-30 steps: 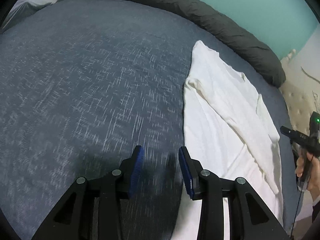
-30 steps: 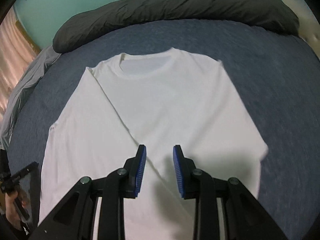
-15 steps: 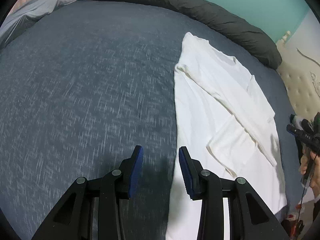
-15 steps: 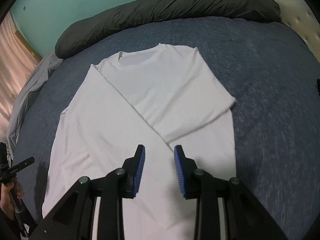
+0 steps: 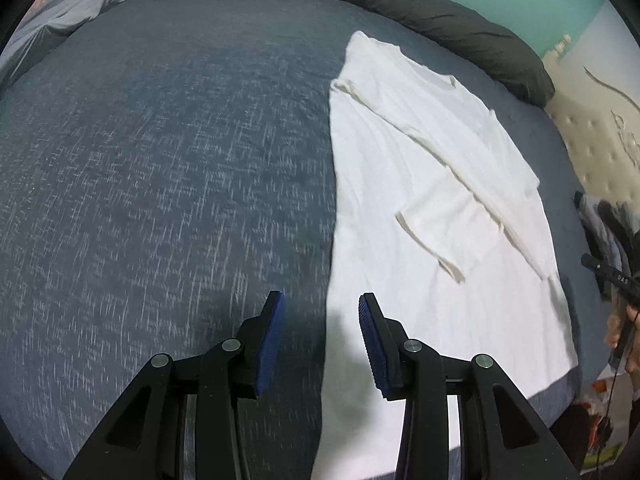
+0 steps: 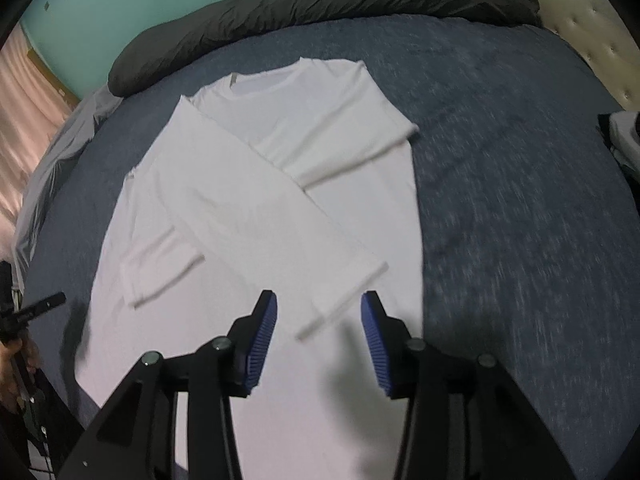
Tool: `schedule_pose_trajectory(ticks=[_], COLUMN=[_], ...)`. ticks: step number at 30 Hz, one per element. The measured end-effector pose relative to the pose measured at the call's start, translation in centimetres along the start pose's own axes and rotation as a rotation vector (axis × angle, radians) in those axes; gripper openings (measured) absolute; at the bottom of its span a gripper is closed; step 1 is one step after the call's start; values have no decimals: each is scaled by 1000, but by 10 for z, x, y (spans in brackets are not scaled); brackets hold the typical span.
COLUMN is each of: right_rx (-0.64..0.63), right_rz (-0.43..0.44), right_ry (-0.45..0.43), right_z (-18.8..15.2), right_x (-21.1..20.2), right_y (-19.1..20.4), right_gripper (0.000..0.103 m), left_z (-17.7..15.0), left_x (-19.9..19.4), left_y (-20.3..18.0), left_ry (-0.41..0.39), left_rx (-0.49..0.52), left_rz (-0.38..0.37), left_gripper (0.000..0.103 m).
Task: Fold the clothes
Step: 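Move both open grippers to the two hem corners of the shirt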
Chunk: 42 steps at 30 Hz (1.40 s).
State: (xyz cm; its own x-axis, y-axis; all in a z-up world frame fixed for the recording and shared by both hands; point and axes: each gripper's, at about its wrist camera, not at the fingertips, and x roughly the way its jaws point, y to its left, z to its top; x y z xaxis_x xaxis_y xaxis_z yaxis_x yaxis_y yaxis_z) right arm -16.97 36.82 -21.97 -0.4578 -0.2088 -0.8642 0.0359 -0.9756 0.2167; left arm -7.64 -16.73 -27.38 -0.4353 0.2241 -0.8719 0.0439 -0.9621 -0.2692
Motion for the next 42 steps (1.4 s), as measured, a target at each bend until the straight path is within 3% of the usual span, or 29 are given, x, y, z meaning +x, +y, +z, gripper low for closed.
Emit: schedule_pose_trajectory(ticks=[10,24,42], right_rx=[16,32,64], right_rz=[-4,-32,-22], right_ry=[46,143,189], right_z=[-48,-104,-140], right_x=[-16,-25,-27], right_y=[-12,-40,-58], right_gripper=[45,45,45], left_z=[-33,-68,-91], left_x=[-11,-4,3], left_y=[-12,-7,2], left_ry=[49,126,170], left_rx=[34,5,-14], left_rz=[-3,-25,-31], left_gripper=[43,44,44])
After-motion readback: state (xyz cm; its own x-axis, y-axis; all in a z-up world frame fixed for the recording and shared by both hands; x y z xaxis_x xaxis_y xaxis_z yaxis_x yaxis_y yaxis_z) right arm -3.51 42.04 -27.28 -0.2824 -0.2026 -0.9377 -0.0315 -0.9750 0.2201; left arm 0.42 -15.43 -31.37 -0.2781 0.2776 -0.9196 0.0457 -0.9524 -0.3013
